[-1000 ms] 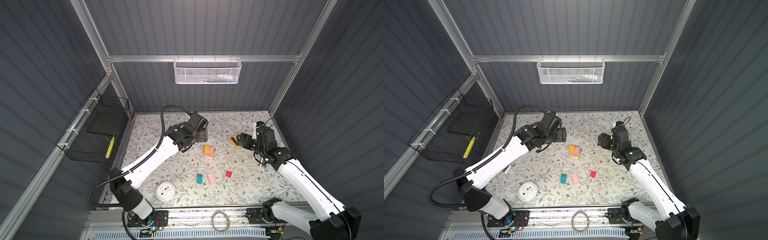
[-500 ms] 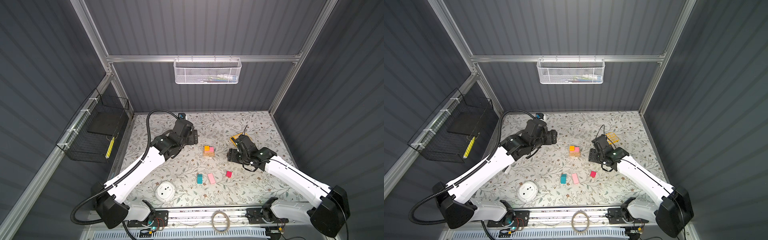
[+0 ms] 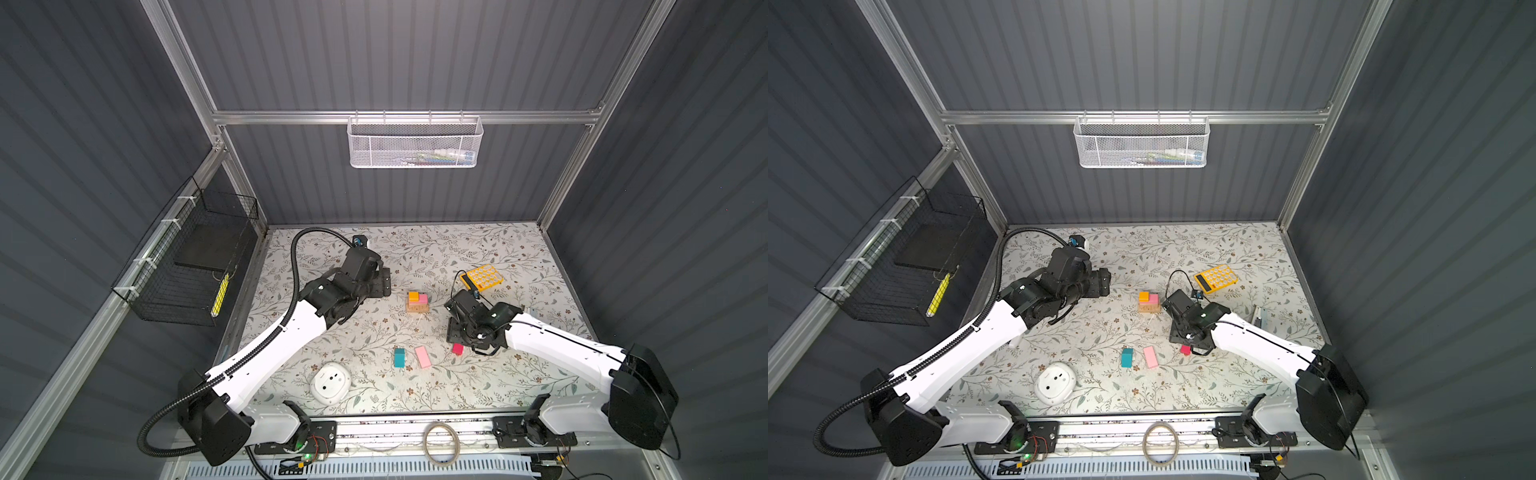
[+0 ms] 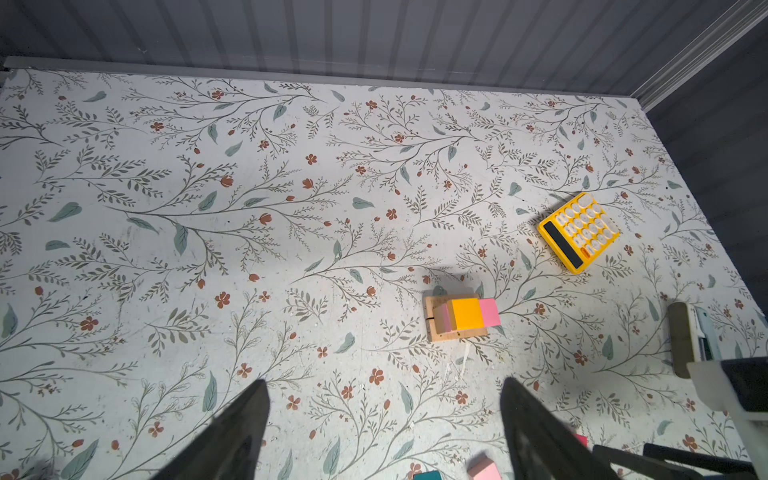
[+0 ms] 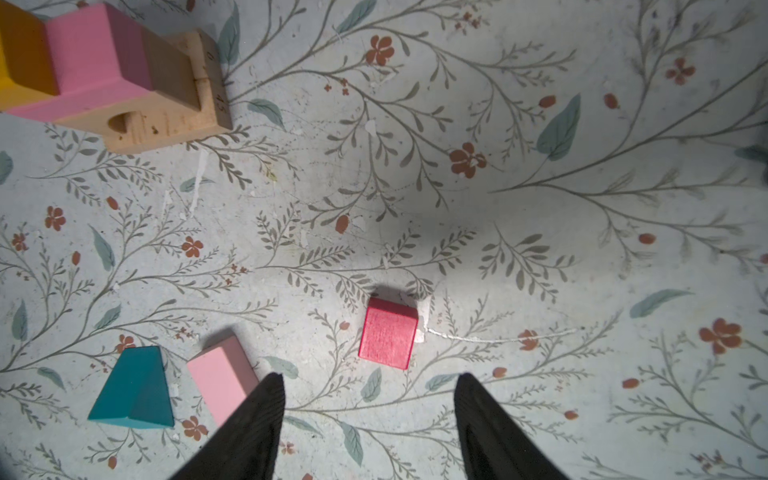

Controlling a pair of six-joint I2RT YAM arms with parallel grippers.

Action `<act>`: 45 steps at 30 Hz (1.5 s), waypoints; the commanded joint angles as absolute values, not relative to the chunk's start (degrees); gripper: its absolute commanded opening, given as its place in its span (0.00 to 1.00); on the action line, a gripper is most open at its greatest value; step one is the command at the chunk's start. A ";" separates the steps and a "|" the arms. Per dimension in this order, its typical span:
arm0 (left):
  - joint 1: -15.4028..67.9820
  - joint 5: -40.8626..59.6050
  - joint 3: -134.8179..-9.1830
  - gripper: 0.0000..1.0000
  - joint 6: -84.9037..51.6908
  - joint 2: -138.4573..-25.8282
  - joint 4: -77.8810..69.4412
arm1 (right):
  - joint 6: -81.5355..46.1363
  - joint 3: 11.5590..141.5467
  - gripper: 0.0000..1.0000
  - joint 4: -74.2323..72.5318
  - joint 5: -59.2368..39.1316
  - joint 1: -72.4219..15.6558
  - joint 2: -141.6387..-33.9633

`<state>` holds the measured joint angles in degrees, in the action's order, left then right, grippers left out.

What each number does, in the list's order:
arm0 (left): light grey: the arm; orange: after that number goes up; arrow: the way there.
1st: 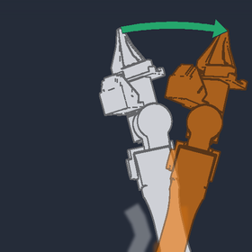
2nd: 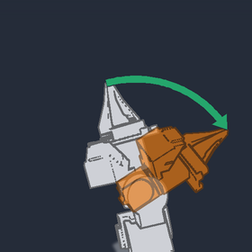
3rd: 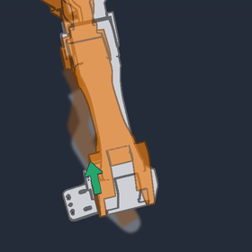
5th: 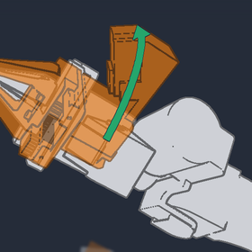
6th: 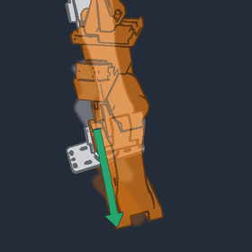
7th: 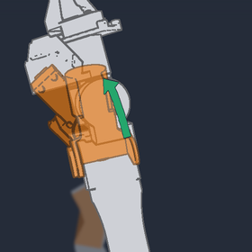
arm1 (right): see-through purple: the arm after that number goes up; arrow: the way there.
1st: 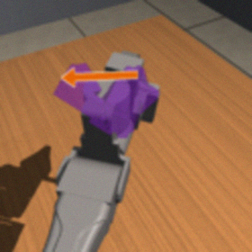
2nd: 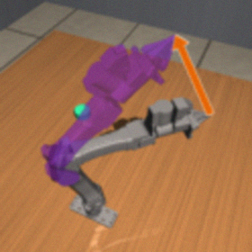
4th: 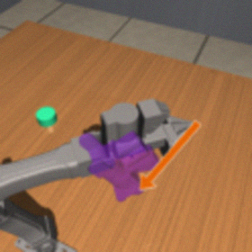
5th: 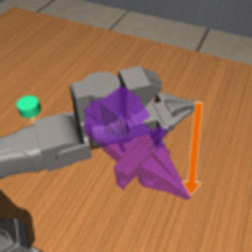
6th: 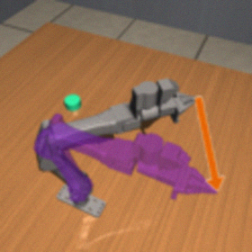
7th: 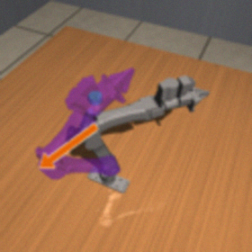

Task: Build the wood block tower
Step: 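Lower the right gripper around the magenta cube and close on it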

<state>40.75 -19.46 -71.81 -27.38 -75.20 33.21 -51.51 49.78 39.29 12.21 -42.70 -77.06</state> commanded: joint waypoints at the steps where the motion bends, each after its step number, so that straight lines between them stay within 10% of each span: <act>1: 40.11 -18.65 -70.99 0.87 -26.67 -73.92 32.44 | -53.97 48.10 0.67 38.99 12.09 -42.89 -77.56; 45: 35.97 -16.31 -69.43 0.88 -30.23 -76.72 32.11 | -54.08 44.65 0.50 32.43 6.97 -41.18 -85.95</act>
<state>36.56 -17.10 -69.89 -29.67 -75.88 32.88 -53.87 45.15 32.49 7.29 -41.50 -85.14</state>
